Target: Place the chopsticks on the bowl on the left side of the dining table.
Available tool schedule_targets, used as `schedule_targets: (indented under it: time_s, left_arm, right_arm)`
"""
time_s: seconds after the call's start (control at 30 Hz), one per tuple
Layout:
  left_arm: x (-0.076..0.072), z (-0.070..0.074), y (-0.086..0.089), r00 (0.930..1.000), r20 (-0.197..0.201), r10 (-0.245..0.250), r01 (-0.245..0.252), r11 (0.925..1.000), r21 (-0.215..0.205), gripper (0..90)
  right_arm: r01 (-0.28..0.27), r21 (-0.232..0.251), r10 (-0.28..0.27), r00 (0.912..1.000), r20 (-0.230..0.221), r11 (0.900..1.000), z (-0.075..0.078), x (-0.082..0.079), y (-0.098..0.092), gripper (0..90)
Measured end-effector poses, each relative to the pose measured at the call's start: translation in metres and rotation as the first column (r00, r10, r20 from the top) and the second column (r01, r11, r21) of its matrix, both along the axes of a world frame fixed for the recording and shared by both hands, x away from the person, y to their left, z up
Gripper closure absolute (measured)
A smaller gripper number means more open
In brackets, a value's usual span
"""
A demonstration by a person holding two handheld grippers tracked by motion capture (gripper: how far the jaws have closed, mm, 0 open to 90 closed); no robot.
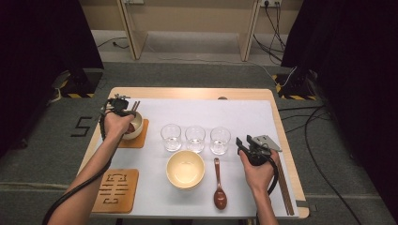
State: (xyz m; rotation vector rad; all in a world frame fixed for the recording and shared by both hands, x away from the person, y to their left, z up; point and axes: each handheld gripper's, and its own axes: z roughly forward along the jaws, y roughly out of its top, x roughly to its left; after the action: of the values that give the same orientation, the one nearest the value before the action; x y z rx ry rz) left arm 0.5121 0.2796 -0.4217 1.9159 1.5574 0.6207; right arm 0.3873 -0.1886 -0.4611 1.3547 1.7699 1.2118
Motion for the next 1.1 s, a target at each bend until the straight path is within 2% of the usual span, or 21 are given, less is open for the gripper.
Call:
schedule_targets:
  time_s: [0.2, 0.4, 0.47, 0.53, 0.77, 0.9, 1.1]
  left_arm:
    - [0.0, -0.001, 0.001, 1.0, 0.006, 0.007, -0.007, 0.9999, -0.013, 80.2]
    - [-0.003, 0.005, 0.003, 0.9993, 0.036, 0.009, -0.008, 0.9996, -0.026, 75.9]
    - [-0.004, 0.009, 0.005, 0.9984, 0.054, 0.017, -0.014, 0.9983, -0.057, 72.7]
    - [-0.005, 0.013, 0.006, 0.9971, 0.071, 0.028, -0.023, 0.9974, -0.068, 66.7]
    - [-0.01, 0.018, 0.006, 0.9992, 0.038, 0.006, -0.003, 0.9968, -0.08, 50.8]
    - [-0.013, 0.018, 0.007, 0.9995, 0.031, -0.007, 0.011, 0.9935, -0.113, 49.0]
    - [-0.016, 0.016, 0.008, 0.9997, 0.006, -0.024, 0.024, 0.9966, -0.078, 48.7]
  right_arm:
    - [-0.001, 0.0, 0.001, 1.0, -0.002, 1.0, -0.001, 0.001, 0.0, 53.9]
    - [-0.005, -0.002, 0.005, 0.9999, -0.009, 1.0, -0.001, 0.001, 0.0, 54.0]
    - [-0.005, -0.001, 0.005, 0.9999, -0.011, 1.0, -0.001, 0.001, 0.0, 54.0]
    - [-0.004, 0.002, 0.004, 0.9999, -0.013, 1.0, -0.001, 0.001, 0.0, 53.9]
    - [0.001, 0.014, -0.001, 0.9998, -0.018, 1.0, 0.0, 0.001, -0.004, 53.5]
    - [0.002, 0.012, -0.002, 0.9999, -0.015, 1.0, 0.001, 0.001, -0.005, 52.6]
    - [0.008, 0.011, -0.007, 0.9999, -0.015, 1.0, 0.002, 0.002, -0.007, 52.1]
